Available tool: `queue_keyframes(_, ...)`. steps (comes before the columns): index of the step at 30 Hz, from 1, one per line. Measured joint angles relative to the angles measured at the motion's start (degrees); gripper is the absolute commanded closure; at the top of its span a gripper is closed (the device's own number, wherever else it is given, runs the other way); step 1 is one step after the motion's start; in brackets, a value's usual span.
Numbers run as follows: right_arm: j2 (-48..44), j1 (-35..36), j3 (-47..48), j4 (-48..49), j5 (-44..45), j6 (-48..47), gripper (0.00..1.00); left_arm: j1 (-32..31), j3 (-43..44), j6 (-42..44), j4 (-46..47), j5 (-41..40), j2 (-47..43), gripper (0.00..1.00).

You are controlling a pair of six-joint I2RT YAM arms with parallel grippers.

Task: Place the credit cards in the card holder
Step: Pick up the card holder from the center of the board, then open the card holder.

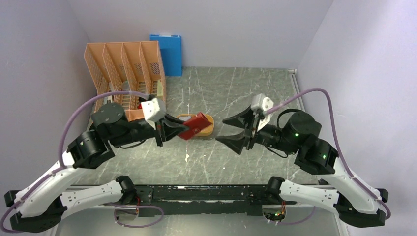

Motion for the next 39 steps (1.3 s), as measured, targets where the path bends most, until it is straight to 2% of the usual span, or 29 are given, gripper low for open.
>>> queue_keyframes(5,-0.85,0.02,-4.04,11.56,9.60,9.90,0.37,0.00,-8.79,-10.49,12.98,-15.69,-6.05,0.95)
queue_keyframes(8,1.49,0.02,-6.14,18.01,15.37,15.72,0.39,0.00,-11.47,-16.61,19.04,-23.58,-5.70,0.95)
queue_keyframes(12,7.85,0.02,-5.18,21.64,21.57,22.25,0.42,0.00,-11.82,-22.99,22.56,-30.93,-2.19,0.95)
queue_keyframes(17,17.38,0.02,-1.07,20.37,27.47,29.24,0.42,-0.04,-11.56,-29.53,22.12,-38.69,3.13,0.95)
queue_keyframes(26,23.78,0.04,7.69,13.35,34.80,33.29,0.45,-0.04,-7.85,-34.53,18.16,-46.97,5.31,0.95)
queue_keyframes(39,30.23,0.04,11.37,10.03,35.39,32.61,0.46,-0.09,-7.30,-35.21,17.57,-49.03,5.42,0.95)
